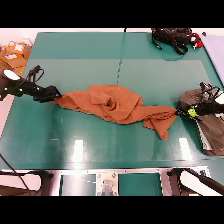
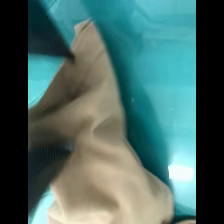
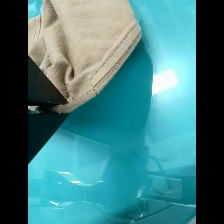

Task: Fold the shirts.

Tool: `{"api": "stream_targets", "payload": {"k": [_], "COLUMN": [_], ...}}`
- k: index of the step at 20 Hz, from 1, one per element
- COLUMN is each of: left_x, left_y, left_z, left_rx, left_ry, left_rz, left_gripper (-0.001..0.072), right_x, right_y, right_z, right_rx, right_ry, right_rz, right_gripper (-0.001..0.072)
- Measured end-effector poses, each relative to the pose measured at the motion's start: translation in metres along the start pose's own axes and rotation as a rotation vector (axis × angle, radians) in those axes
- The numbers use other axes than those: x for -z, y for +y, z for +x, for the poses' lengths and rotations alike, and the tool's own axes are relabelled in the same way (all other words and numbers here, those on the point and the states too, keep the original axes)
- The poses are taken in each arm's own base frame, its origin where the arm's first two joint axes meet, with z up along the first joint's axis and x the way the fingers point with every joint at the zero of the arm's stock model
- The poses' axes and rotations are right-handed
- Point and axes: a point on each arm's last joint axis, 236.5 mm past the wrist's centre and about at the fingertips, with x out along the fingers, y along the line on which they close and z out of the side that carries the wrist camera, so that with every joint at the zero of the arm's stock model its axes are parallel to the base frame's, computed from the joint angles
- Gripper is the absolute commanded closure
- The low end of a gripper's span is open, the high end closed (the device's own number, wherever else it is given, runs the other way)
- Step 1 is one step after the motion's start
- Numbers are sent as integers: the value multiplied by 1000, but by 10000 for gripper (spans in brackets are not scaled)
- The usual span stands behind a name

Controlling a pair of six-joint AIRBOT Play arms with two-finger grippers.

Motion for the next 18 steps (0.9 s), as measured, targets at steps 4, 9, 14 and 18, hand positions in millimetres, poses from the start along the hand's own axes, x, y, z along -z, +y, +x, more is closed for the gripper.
{"api": "stream_targets", "payload": {"k": [4,9,14,18], "left_x": [8,-30,-81,-63], "left_y": [-3,-35,-127,-206], "left_z": [3,-52,-216,-351], "left_rx": [23,25,-16,-55], "left_ry": [42,-94,-495,-803], "left_rz": [20,118,357,529], "left_gripper": [683,684,684,684], "right_x": [2,-32,-86,-76], "right_y": [1,37,99,141], "right_z": [2,-39,-187,-333], "right_rx": [-7,-104,-211,-265], "right_ry": [15,-98,-471,-811], "right_rz": [7,-45,-196,-322], "right_gripper": [699,699,698,698]}}
